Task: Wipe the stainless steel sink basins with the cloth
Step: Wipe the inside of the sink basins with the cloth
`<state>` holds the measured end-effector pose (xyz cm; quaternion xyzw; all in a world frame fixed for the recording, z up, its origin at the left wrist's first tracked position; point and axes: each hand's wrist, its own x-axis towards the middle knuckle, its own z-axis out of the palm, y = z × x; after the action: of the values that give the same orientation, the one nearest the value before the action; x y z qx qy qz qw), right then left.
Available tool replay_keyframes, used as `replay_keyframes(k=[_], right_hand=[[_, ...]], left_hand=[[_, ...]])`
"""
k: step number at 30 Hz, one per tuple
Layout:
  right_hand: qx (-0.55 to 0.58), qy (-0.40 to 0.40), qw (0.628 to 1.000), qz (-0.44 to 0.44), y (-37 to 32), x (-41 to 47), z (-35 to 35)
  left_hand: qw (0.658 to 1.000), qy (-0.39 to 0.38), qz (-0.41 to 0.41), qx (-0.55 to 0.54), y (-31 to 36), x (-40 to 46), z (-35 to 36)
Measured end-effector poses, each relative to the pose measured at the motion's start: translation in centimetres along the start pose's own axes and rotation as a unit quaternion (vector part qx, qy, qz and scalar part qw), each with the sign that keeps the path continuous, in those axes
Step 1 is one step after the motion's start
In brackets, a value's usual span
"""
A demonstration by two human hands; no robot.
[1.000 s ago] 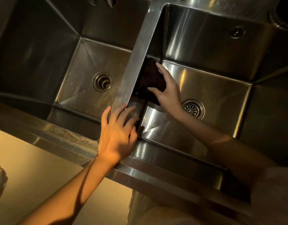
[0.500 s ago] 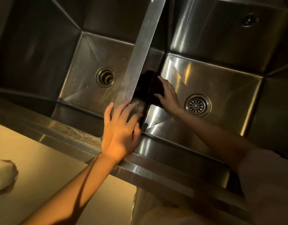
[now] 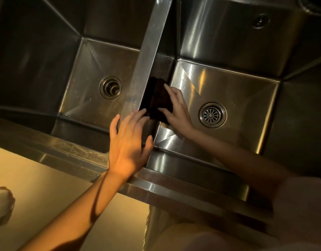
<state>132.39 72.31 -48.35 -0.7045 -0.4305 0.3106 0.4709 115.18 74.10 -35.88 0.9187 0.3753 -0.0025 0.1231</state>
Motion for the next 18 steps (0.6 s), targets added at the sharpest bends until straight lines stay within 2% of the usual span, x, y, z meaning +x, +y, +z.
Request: replay_keyframes(k=[4,7,12,18], right_hand=[[0.037,0.021,0.997,-0.058,-5.8,-1.3,-2.5],[0.027,0.025,0.994,-0.099,-6.3,-1.5,-2.7],[-0.017,-0.009,0.999,-0.040,-0.5,-0.5,-0.3],[-0.153,-0.075,0.984,0.044,7.9,0.5,3.1]], left_hand=[[1.000,0.010,0.000,-0.008,0.1,0.0,0.0],[1.000,0.018,0.004,-0.013,0.1,0.0,0.0],[1.000,0.019,0.010,-0.018,0.0,0.0,0.0],[0.999,0.029,0.039,0.001,-0.3,-0.1,0.4]])
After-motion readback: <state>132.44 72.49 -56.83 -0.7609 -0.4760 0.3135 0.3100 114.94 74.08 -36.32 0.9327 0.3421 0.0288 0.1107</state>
